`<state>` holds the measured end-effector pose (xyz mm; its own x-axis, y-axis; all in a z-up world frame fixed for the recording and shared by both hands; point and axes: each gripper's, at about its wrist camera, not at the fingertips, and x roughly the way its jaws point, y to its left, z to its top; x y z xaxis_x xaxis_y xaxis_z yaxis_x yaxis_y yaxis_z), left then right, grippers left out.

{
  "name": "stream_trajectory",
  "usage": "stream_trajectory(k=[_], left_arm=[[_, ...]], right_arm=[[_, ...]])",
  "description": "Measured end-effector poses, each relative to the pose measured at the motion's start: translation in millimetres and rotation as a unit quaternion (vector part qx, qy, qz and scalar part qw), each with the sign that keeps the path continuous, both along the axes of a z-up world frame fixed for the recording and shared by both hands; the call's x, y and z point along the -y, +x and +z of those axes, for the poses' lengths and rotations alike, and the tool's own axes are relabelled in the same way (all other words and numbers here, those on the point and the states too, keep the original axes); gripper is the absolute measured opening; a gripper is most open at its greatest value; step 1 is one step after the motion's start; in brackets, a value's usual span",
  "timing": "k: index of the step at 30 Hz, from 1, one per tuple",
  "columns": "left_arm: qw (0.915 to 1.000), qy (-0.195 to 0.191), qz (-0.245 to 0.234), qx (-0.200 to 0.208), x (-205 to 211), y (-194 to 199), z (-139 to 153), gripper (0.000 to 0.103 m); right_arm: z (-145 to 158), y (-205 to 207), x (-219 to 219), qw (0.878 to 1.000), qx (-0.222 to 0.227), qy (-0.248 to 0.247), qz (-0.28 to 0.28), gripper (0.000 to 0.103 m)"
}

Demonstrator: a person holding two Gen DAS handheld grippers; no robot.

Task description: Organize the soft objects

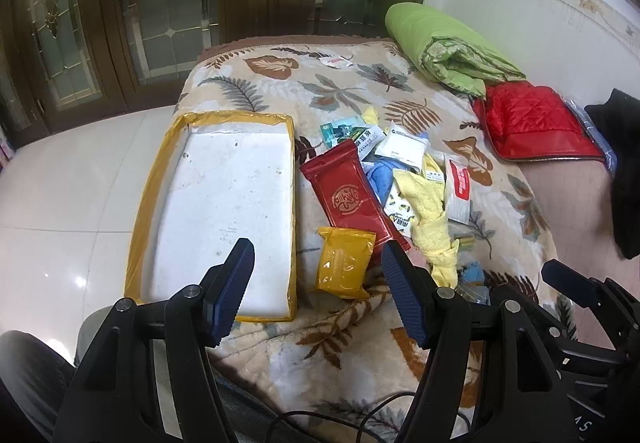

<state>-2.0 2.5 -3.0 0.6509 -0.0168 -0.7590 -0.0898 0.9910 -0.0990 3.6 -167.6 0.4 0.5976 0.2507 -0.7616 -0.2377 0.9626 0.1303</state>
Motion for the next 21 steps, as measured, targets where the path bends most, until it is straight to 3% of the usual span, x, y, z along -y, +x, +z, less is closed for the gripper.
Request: stream_trajectory(k=[21], left_arm=[[1.0000, -0.003, -0.002, -0.005, -0.8, -0.6, -2.6, 0.067]], right_arm=[[-0.7, -1.0, 1.5, 1.000, -0.002, 0.003, 0.001, 0.071]])
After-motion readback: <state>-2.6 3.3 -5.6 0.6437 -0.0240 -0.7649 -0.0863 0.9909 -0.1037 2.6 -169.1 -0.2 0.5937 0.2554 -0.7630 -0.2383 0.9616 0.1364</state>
